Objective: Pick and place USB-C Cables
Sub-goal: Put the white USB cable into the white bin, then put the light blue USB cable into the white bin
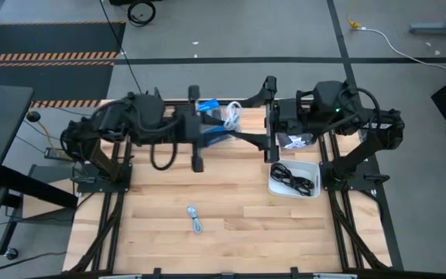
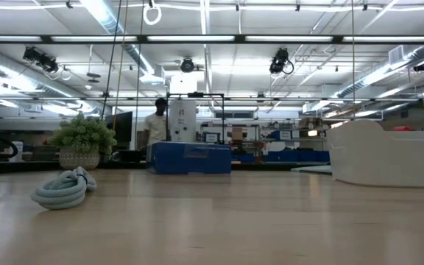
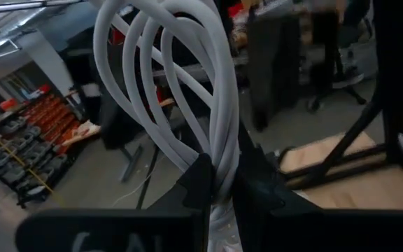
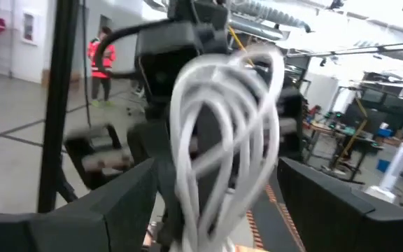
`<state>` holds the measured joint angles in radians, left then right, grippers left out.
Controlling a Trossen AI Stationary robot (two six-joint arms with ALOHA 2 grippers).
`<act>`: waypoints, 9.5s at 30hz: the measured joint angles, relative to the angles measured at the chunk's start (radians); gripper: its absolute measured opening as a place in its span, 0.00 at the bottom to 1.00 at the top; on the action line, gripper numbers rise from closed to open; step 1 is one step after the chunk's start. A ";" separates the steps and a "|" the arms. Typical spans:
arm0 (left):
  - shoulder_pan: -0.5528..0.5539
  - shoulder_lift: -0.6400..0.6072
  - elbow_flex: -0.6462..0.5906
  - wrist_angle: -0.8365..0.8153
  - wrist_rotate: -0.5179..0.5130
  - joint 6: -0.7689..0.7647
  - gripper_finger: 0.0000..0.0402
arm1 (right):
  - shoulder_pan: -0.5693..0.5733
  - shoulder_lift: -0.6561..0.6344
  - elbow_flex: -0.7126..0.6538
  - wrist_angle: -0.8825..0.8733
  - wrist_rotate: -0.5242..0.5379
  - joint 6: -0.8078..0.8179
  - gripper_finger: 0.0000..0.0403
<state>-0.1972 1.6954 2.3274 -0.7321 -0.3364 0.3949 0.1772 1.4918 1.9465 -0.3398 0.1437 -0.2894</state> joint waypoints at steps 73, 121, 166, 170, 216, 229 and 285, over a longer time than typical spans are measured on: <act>-0.103 0.010 0.002 -0.499 -0.344 -0.224 0.71 | 0.096 -0.061 -0.227 -0.861 0.234 0.582 0.10; -0.116 0.010 0.002 -0.634 -0.384 -0.361 0.71 | 0.126 -0.217 -1.150 -0.649 0.045 0.916 0.10; -0.145 0.018 -0.252 -0.786 -0.134 -0.558 0.71 | 0.074 -0.216 -1.298 -0.386 -0.063 0.847 0.47; -0.148 0.018 -0.374 -0.749 -0.053 -0.561 0.71 | 0.075 -0.217 -1.252 -0.430 -0.095 0.865 0.53; -0.229 0.020 -1.260 0.214 0.338 -0.192 0.64 | 0.178 -0.218 -0.742 -0.793 0.043 0.873 0.55; -0.233 0.020 -1.392 0.312 0.335 0.029 0.44 | 0.184 -0.218 -0.742 -0.777 0.048 0.872 0.55; -0.128 -0.095 -0.902 0.327 0.123 -0.032 0.07 | 0.271 -0.350 -0.742 -0.353 0.361 0.541 0.55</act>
<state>-0.3251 1.6008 1.4254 -0.4052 -0.2137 0.3626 0.4486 1.1416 1.2049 -0.6925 0.5050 0.2518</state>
